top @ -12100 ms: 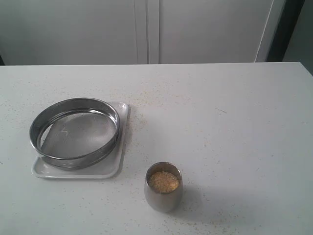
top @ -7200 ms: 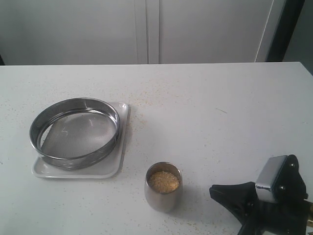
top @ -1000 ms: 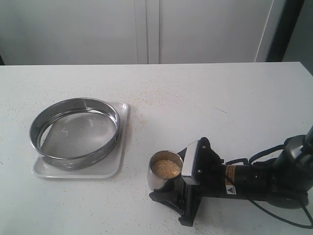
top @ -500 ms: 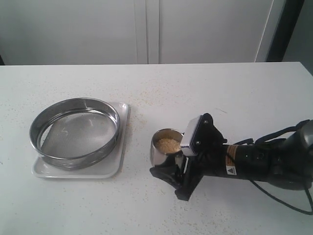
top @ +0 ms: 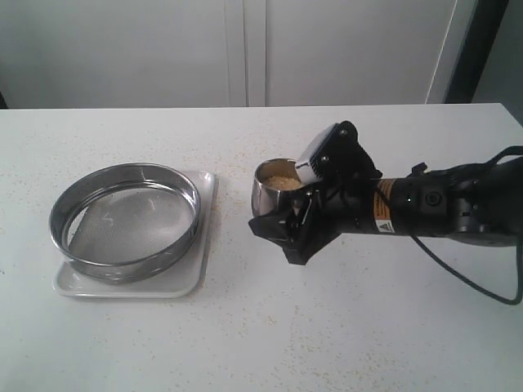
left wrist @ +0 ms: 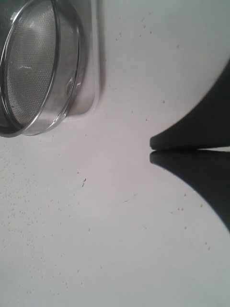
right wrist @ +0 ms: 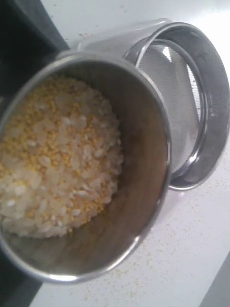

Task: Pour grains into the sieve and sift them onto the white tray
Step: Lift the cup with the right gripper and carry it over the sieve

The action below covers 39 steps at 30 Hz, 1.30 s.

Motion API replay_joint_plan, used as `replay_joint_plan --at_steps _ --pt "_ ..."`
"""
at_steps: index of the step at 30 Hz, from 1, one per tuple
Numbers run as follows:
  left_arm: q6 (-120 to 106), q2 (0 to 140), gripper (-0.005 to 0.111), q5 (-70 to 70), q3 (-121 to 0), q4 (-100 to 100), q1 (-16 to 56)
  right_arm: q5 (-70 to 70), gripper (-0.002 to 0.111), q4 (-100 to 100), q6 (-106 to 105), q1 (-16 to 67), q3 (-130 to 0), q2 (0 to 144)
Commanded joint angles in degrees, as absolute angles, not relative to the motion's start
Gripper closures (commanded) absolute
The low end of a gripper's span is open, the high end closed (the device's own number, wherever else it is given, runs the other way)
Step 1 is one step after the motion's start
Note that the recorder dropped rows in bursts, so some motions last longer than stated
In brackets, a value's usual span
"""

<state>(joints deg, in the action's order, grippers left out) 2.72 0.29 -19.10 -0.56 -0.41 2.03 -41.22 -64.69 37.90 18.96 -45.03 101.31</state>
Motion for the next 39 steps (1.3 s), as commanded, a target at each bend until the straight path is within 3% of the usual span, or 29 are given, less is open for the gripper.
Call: replay_joint_plan --at_steps 1,39 --pt "2.7 0.0 0.107 -19.5 0.0 -0.7 1.9 -41.0 0.108 -68.1 44.6 19.8 -48.5 99.1" --pt "2.6 0.0 0.107 -19.5 0.0 -0.7 1.9 -7.9 0.108 -73.3 55.5 38.4 -72.2 103.5"
